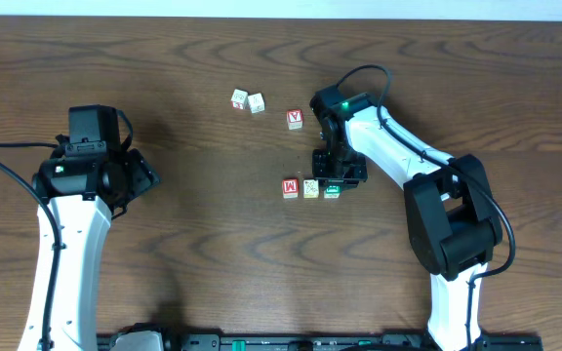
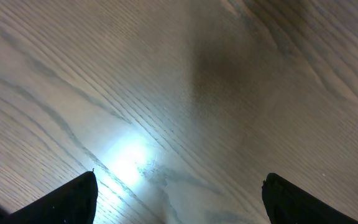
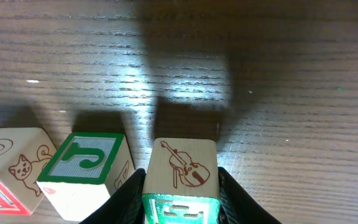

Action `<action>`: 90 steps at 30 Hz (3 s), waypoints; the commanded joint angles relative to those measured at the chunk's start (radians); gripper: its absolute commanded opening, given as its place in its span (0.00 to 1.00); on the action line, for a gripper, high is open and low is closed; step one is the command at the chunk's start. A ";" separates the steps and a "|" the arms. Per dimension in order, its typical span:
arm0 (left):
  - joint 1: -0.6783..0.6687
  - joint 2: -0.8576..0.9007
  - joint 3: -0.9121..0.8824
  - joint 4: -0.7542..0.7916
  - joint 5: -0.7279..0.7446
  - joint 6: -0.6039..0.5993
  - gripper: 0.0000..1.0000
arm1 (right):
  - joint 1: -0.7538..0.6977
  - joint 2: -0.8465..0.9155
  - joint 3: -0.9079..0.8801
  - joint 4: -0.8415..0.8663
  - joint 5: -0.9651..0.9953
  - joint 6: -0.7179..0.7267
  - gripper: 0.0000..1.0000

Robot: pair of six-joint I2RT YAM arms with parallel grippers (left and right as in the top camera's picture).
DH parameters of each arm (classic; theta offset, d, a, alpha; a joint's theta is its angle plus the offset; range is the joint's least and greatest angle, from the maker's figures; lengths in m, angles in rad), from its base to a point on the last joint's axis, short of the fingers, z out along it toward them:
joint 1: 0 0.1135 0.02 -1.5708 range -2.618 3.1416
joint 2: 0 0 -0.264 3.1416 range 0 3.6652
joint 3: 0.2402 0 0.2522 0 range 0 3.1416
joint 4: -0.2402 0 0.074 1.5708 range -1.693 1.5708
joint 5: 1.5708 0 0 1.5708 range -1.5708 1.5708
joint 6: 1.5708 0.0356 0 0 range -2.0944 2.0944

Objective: Lift 3 blocks

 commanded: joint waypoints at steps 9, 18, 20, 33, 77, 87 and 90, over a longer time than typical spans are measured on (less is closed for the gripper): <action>0.004 0.003 0.004 -0.004 -0.009 -0.005 0.85 | 0.007 0.006 -0.006 0.003 -0.006 0.052 0.33; 0.004 0.003 0.004 -0.004 -0.009 -0.005 0.85 | 0.006 0.006 -0.005 0.002 -0.019 0.052 0.47; 0.004 0.003 0.004 -0.004 -0.010 -0.005 0.85 | 0.004 0.006 0.002 0.000 -0.025 0.051 0.53; 0.004 0.003 0.004 -0.004 -0.010 -0.005 0.85 | -0.039 0.006 0.127 -0.111 -0.019 -0.018 0.66; 0.004 0.003 0.004 -0.004 -0.009 -0.005 0.85 | 0.235 0.007 0.165 0.217 0.219 -0.078 0.11; 0.004 0.003 0.004 -0.004 -0.009 -0.005 0.85 | 0.246 0.007 0.085 0.268 0.235 -0.011 0.01; 0.004 0.003 0.004 -0.004 -0.009 -0.005 0.85 | 0.245 0.007 0.060 0.280 0.235 0.000 0.01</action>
